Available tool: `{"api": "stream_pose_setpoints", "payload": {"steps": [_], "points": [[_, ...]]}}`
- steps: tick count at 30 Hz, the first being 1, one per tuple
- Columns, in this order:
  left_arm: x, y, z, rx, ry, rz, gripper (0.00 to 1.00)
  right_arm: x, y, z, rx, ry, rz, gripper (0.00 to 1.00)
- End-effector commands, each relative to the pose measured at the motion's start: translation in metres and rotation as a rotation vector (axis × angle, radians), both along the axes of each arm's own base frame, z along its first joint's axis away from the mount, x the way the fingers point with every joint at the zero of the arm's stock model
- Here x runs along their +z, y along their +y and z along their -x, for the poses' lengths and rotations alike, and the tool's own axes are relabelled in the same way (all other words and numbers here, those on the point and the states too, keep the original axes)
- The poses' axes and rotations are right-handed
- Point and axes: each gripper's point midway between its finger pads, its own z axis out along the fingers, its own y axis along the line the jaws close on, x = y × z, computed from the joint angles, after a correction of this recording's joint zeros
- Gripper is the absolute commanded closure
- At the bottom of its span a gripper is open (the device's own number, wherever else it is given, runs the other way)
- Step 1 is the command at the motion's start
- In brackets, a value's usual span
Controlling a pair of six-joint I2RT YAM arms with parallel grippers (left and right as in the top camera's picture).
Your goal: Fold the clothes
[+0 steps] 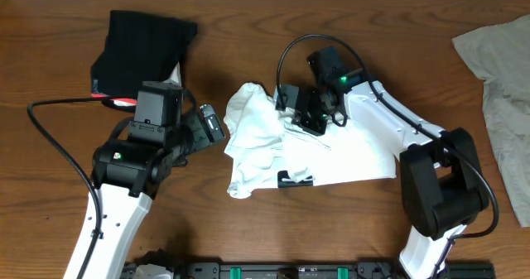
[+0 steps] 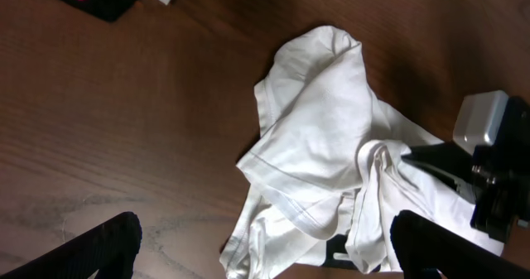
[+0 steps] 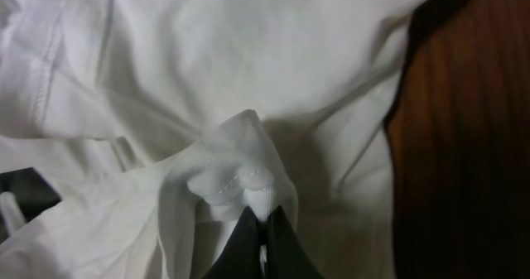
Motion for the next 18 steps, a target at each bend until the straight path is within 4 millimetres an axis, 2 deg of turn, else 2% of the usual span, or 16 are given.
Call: {"api": "stream_pose_setpoints", "payload": {"steps": [1,11,18], "points": [[-0.002,0.003,0.000,0.004,0.005,-0.015,0.02,0.020,0.005,-0.013,0.004,-0.070,-0.029,0.99],[-0.002,0.003,0.000,0.004,0.005,-0.015,0.02,0.019,-0.001,-0.022,-0.033,-0.099,0.006,0.99],[-0.003,0.003,0.000,0.004,0.005,-0.015,0.02,0.019,0.001,-0.028,-0.050,-0.116,-0.005,0.99]]}}
